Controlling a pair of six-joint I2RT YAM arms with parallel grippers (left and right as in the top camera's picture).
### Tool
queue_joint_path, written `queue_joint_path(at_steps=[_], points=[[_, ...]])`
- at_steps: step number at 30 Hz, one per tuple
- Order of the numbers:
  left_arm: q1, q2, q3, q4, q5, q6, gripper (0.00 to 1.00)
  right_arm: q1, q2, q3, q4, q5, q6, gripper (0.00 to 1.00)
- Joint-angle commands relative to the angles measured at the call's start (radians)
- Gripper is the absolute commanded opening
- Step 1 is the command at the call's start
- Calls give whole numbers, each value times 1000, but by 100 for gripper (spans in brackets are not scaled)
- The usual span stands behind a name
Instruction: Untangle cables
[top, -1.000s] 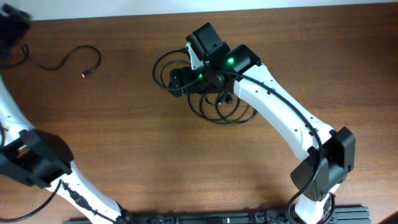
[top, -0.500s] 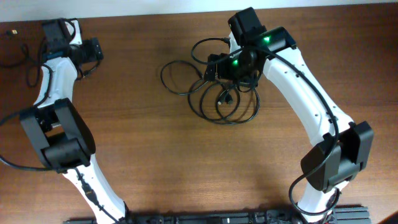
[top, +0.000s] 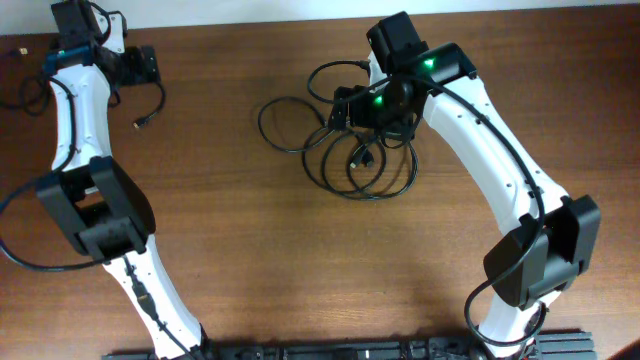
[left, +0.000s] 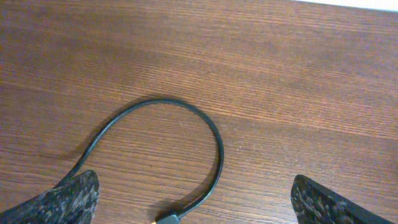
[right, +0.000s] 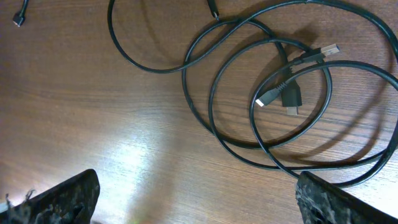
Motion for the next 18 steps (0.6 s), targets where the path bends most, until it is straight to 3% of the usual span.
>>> queue_joint_path(at_steps=[1, 2, 4, 6, 9, 14, 18], points=[[-3, 35, 1, 43, 21, 28, 100, -3, 7, 10, 0, 12, -10, 99], [-3, 61, 1, 43, 21, 34, 93, -3, 7, 10, 0, 12, -10, 98], [-3, 145, 1, 42, 22, 33, 68, -3, 7, 10, 0, 12, -10, 98], [-3, 203, 1, 43, 22, 33, 68, -3, 7, 10, 0, 12, -10, 98], [-3, 219, 1, 43, 21, 34, 54, -3, 7, 10, 0, 13, -10, 98], [-5, 254, 1, 21, 34, 40, 43, -3, 7, 10, 0, 12, -10, 98], [-5, 259, 1, 20, 29, 40, 14, -3, 7, 10, 0, 12, -10, 98]])
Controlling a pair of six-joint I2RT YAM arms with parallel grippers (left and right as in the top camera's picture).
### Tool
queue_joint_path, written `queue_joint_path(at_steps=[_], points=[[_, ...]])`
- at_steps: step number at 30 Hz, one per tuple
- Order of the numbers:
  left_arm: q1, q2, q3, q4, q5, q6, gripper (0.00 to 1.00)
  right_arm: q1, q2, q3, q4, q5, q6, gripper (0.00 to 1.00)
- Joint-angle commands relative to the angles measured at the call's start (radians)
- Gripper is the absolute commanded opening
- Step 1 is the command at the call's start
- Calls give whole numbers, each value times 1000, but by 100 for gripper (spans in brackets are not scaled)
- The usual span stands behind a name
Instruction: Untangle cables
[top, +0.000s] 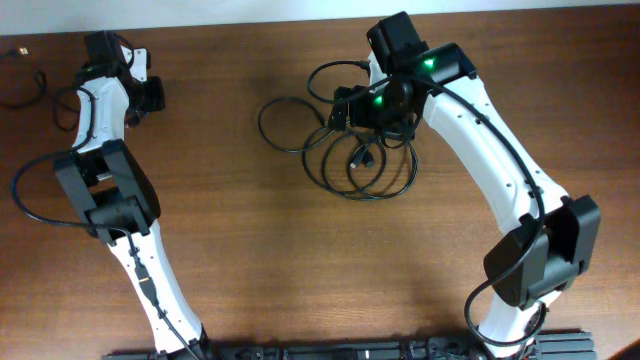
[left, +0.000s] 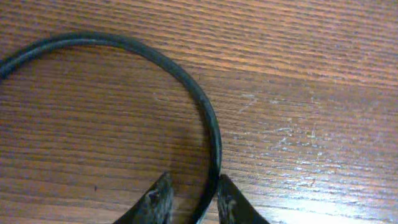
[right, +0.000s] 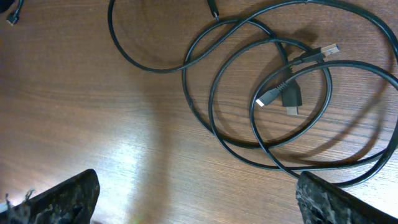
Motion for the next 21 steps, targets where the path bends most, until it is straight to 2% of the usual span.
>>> queue_joint_path(at_steps=[1, 3, 7, 10, 15, 16, 17, 18, 21], points=[[-6, 49, 1, -14, 15, 1, 7, -3, 7, 10, 0, 12, -10, 98], [-6, 49, 1, 7, 15, -18, 0, -3, 7, 10, 0, 12, -10, 99], [-2, 48, 39, 106, 32, -175, 0, -3, 7, 10, 0, 12, -10, 98], [-2, 48, 117, 178, 106, -195, 0, -3, 7, 10, 0, 12, -10, 98], [-2, 48, 281, 260, 101, -211, 0, -3, 7, 10, 0, 12, -10, 98], [-2, 48, 282, 270, 101, -211, 31, -3, 7, 10, 0, 12, -10, 98], [-2, 49, 281, 266, 101, -211, 88, -3, 7, 10, 0, 12, -10, 98], [-2, 53, 281, 258, 101, -211, 99, -3, 7, 10, 0, 12, -10, 98], [-2, 53, 281, 219, 102, -206, 99, -3, 7, 10, 0, 12, -10, 98]])
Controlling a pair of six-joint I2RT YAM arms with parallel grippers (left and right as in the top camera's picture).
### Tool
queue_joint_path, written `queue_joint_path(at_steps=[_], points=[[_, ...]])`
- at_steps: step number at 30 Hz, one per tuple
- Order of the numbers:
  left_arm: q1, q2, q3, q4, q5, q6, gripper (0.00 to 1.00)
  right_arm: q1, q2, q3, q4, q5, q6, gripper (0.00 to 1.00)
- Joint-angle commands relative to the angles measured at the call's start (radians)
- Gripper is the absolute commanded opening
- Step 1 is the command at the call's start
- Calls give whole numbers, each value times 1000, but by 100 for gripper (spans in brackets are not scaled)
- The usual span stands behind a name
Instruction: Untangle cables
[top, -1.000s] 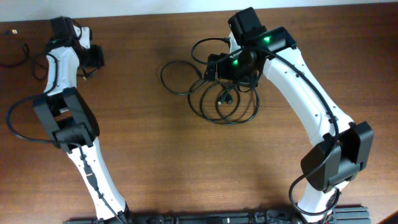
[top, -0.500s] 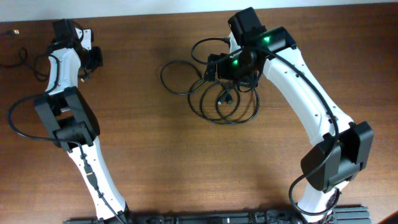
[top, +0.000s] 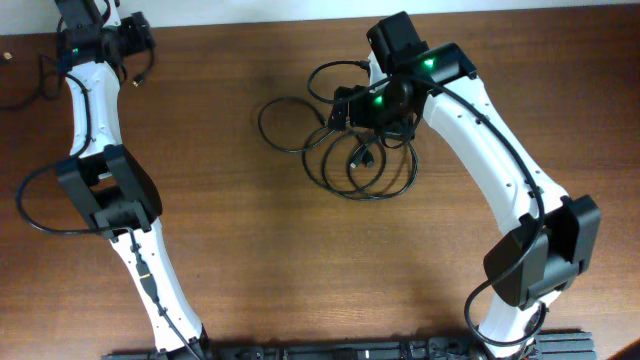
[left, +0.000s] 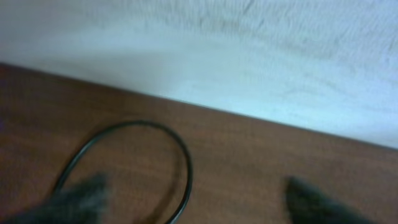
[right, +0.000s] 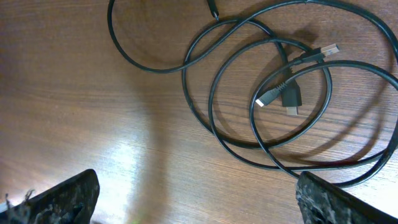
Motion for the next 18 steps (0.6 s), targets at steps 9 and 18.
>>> queue_joint_path(at_steps=[9, 18], points=[[-3, -93, 47, -322, 612, -3, 99, -3, 7, 10, 0, 12, -10, 98], [-206, -89, 45, -900, 337, 9, 99, -3, 7, 10, 0, 12, -10, 98]])
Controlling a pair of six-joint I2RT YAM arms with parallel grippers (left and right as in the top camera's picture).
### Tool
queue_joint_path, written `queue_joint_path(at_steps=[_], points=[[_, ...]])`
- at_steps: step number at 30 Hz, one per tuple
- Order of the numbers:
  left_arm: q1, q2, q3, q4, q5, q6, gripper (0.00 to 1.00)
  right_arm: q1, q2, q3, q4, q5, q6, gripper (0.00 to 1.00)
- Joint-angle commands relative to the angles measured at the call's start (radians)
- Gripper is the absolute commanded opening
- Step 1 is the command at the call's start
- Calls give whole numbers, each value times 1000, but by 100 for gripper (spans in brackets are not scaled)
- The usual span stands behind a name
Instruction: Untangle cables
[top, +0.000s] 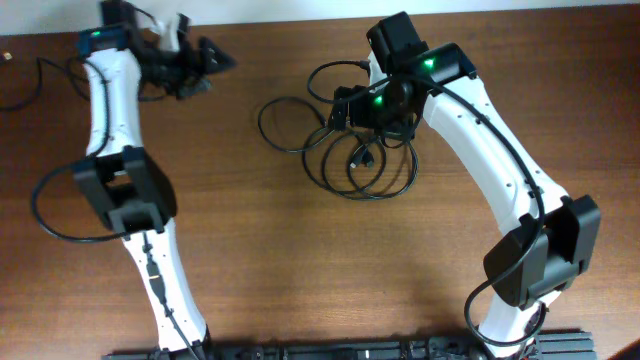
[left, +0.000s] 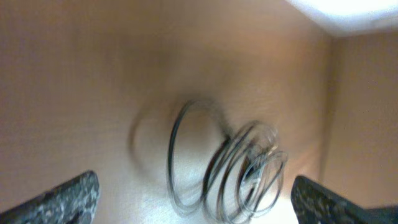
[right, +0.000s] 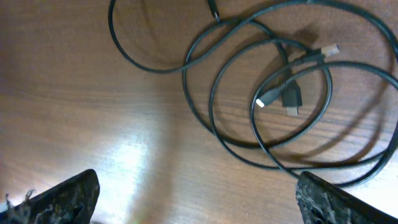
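Note:
A tangle of black cables lies in overlapping loops at the table's middle back. In the right wrist view the cable loops spread wide, with a black plug and a USB end inside them. My right gripper hovers open over the tangle, nothing between its fingers. My left gripper is open and held up at the back left, facing the tangle, which shows blurred and far off. A separate black cable lies at the far left edge.
The brown wooden table ends at a pale wall along the back. Both white arms reach in from the front edge, the left one along the left side and the right one across the right half.
My left gripper has swung from the table's back left corner to the right and now faces the tangle, the far-left cable no longer under it. The right arm and the tangle are unchanged.
My left gripper was open over a loop of the separate cable at the far left. Then its fingers stood close either side of that cable. Then it was open by the back edge with the loop below, and now it faces the tangle. The right gripper stayed open over the tangle.

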Motion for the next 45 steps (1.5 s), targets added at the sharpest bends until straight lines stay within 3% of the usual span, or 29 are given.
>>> queue_joint_path(at_steps=[1, 4, 8, 16, 18, 22, 23, 29, 33, 37, 42, 45], points=[[-106, -34, 1, -140, -319, 9, 99, -3, 7, 10, -1, 12, -10, 98], [-199, -34, -13, -219, -442, 8, 99, -3, 7, 10, 4, 4, 3, 98], [-280, -33, -43, -219, -468, 8, 86, -35, 7, 10, 22, 9, 46, 98], [-302, -33, -168, -91, -511, -54, 84, -355, 7, 10, -182, 9, 46, 98], [-305, -33, -190, -75, -500, -80, 68, -389, 7, 10, -192, 8, 46, 98], [-311, -33, -190, -66, -501, -80, 2, -395, 7, 10, -192, 9, 46, 98], [-311, -34, -188, -70, -499, -80, 0, -395, 7, 10, -192, 9, 46, 98], [-241, -151, 12, -118, -311, -80, 0, -395, 7, 10, -192, 9, 46, 98], [-198, -278, 118, -66, 51, -80, 0, -394, 7, 10, -192, 9, 46, 98], [-148, -395, 138, 211, 450, -90, 0, -394, 7, 10, -192, 9, 46, 98], [-31, -483, 138, 582, 391, -539, 0, -394, 7, 10, -192, 9, 46, 98], [53, -513, 139, 1000, 396, -938, 0, -394, 7, 10, -192, 9, 46, 98]])
